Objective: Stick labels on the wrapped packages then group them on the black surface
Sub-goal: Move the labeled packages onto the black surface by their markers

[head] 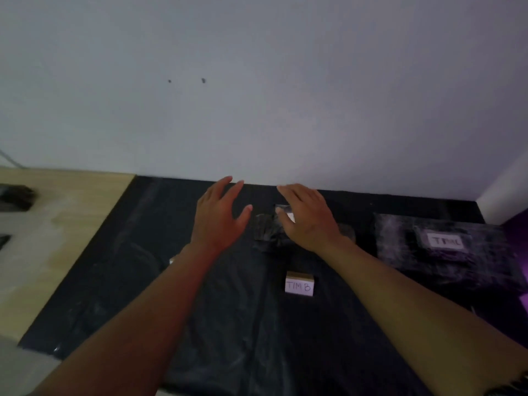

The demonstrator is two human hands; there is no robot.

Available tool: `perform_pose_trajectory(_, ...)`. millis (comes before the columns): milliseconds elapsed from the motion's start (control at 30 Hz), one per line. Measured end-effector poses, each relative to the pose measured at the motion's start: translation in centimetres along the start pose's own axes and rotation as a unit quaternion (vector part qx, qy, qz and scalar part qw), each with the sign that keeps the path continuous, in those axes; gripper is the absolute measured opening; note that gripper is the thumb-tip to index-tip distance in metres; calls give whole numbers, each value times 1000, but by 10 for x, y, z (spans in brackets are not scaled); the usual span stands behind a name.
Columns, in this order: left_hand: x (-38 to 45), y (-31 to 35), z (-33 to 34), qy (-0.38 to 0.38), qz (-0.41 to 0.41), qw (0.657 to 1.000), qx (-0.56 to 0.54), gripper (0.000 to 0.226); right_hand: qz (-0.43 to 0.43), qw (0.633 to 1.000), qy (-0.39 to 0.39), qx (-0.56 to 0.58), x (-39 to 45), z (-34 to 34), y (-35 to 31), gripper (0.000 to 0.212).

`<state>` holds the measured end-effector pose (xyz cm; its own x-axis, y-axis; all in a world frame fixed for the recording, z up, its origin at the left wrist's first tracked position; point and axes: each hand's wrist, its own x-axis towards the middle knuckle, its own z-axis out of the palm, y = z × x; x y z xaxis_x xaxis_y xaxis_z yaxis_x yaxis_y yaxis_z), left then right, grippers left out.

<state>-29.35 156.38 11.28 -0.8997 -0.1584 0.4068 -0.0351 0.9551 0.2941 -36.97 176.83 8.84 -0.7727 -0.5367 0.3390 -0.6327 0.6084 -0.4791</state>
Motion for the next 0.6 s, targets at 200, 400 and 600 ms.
perform_pose_trajectory(200,-36,-46,-56,34,-51,998,27,58,-64,998,-12,-3,14,22,-70,56)
perform_pose_trajectory(400,-88,-106,-113,49,-107,992,50,59,-93,996,-11,-3,25,56,-155,57)
perform_pose_trajectory(600,-133,-167,-159,46,-123,989,64,58,-85,996,-32,-12,22,91,-232,58)
